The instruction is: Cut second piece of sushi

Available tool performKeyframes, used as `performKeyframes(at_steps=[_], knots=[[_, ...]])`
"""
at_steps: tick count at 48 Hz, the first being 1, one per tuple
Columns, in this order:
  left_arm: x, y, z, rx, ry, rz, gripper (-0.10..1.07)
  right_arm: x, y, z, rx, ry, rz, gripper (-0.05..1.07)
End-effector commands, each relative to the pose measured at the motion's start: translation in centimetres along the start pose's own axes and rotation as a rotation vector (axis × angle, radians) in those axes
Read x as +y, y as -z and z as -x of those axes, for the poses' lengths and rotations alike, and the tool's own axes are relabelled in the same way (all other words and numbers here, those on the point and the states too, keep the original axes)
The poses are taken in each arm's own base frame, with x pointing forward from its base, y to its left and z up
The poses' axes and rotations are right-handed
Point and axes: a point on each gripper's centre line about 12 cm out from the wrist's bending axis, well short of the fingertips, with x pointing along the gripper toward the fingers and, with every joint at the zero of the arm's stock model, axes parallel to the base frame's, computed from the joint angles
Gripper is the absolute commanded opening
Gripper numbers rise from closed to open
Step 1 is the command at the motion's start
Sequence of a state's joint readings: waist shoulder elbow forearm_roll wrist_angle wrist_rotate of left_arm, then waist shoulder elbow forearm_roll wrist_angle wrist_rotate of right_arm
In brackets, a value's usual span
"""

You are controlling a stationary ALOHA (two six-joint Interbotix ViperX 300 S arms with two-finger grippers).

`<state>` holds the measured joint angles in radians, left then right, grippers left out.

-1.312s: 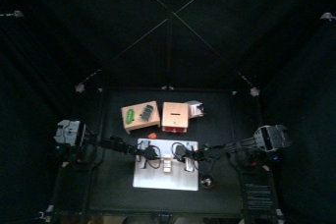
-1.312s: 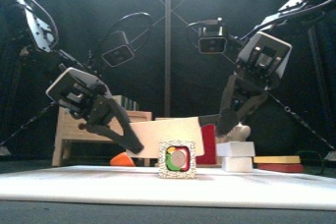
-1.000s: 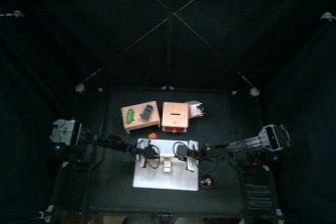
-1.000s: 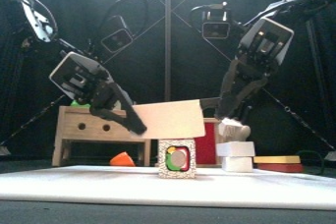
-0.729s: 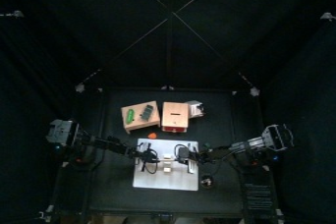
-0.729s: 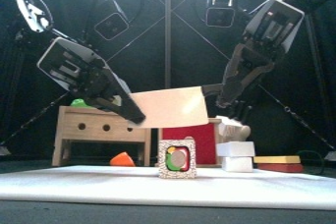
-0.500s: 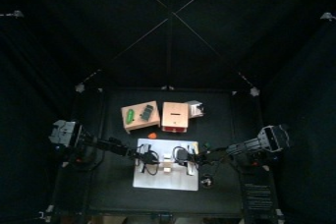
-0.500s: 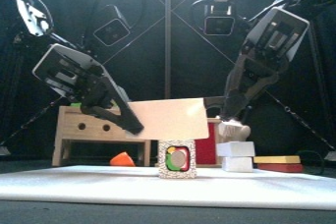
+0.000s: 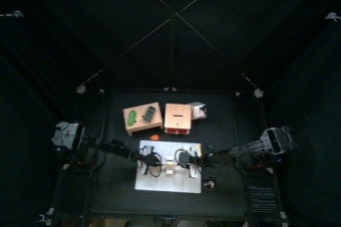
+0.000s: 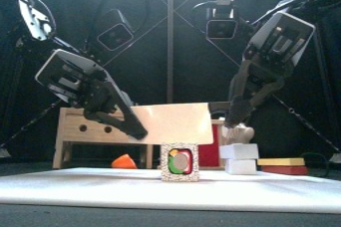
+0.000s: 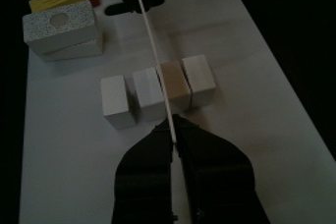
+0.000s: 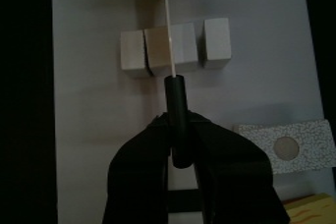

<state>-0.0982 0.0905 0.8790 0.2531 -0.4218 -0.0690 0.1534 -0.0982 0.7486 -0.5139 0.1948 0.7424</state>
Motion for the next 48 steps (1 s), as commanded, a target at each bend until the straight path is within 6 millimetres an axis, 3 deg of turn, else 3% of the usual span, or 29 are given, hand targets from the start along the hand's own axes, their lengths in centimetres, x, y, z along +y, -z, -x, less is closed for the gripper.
performKeyframes(at_steps=[1, 13, 39, 48], knots=[[0.2, -2.1, 0.4, -0.063, -0.007, -0.013, 0.39, -0.2, -1.5, 1.1, -0.054, -0.004, -0.013, 0.32], [0.1, -1.4, 0.0, -0.041, -0.004, -0.008, 0.39, -0.3, -0.7, 0.0, -0.018, 0.002, -0.013, 0.32], [0.0, 3.2, -2.2, 0.105, -0.007, 0.055, 0.39, -0.5, 1.8, -3.3, 0.095, 0.022, -0.047, 0.32], [0.1, 3.0, -2.3, 0.099, -0.011, 0.060, 0.39, -0.4, 1.8, -3.5, 0.093, 0.015, -0.054, 0.32]])
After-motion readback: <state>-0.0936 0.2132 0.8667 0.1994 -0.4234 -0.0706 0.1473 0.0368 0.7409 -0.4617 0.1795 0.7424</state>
